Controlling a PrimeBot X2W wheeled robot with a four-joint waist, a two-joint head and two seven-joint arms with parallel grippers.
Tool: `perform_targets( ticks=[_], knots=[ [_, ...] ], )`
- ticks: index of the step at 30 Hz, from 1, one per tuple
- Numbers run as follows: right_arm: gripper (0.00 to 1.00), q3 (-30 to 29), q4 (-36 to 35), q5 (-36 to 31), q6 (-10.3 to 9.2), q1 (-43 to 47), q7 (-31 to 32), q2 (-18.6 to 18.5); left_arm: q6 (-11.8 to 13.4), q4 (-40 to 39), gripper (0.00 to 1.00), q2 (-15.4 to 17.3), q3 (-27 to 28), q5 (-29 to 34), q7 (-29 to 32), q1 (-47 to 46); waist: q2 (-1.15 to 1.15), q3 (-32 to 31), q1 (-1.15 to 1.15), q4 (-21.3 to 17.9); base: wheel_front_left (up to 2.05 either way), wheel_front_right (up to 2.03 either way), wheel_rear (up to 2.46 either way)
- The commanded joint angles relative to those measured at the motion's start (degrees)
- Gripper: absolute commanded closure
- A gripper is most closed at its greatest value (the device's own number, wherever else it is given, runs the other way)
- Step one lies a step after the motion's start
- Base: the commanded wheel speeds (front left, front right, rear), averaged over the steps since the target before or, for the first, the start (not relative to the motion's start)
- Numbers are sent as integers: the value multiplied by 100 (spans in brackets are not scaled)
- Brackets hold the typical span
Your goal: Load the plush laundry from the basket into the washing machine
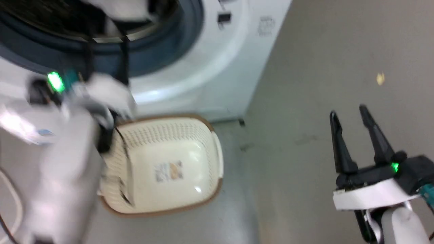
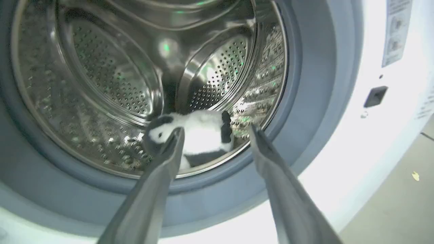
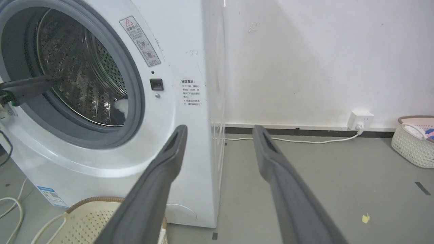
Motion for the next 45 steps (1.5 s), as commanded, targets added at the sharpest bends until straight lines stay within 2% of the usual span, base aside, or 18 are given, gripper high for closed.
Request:
perform_targets(
  ticks=[1, 6, 7, 8, 15, 21, 31, 32, 45],
  knots=[
    [0, 9, 55, -46, -5, 102, -25, -4, 61, -299, 0, -79, 28, 41, -27, 471, 0, -716, 2, 501, 0, 0, 0],
    [0, 148, 239, -125, -5, 368, -25, -4, 268, -1726, 0, -345, 356, 102, -28, 2043, 0, -1090, 2, 708, 0, 0, 0],
    [0, 148, 239, -125, -5, 368, -25, -4, 268, -1726, 0, -345, 356, 102, -28, 2043, 0, -1090, 2, 708, 0, 0, 0],
    [0, 156, 306, -133, -5, 484, -25, -4, 358, -2162, 0, -498, 431, 169, -28, 2627, 0, -1223, 2, 787, 0, 0, 0],
    [0, 218, 412, -165, -5, 804, -25, -4, 524, -3149, 0, -863, 585, 484, -29, 4039, 0, -1460, 2, 950, 0, 0, 0],
    [0, 225, 534, -250, -5, 1030, -25, -4, 535, -3107, 0, -952, 617, 628, -29, 4725, 0, -1634, 2, 979, 0, 0, 0],
    [0, 165, 780, -185, -5, 1128, -25, -4, 538, -2909, 0, -1014, 732, 843, -29, 4857, 0, -1731, 2, 1012, 0, 0, 0],
    [100, 172, 770, -211, 0, 1061, 0, 1, 541, -2914, 100, -987, 728, 820, -4, 4790, 0, -1732, 2, 1012, 0, 0, 0],
    [100, 160, 727, -247, 0, 1060, 94, 1, 483, -2970, 100, -1013, 796, 888, 97, 4789, 0, -1748, 2, 1027, 0, 0, 0]
  ],
)
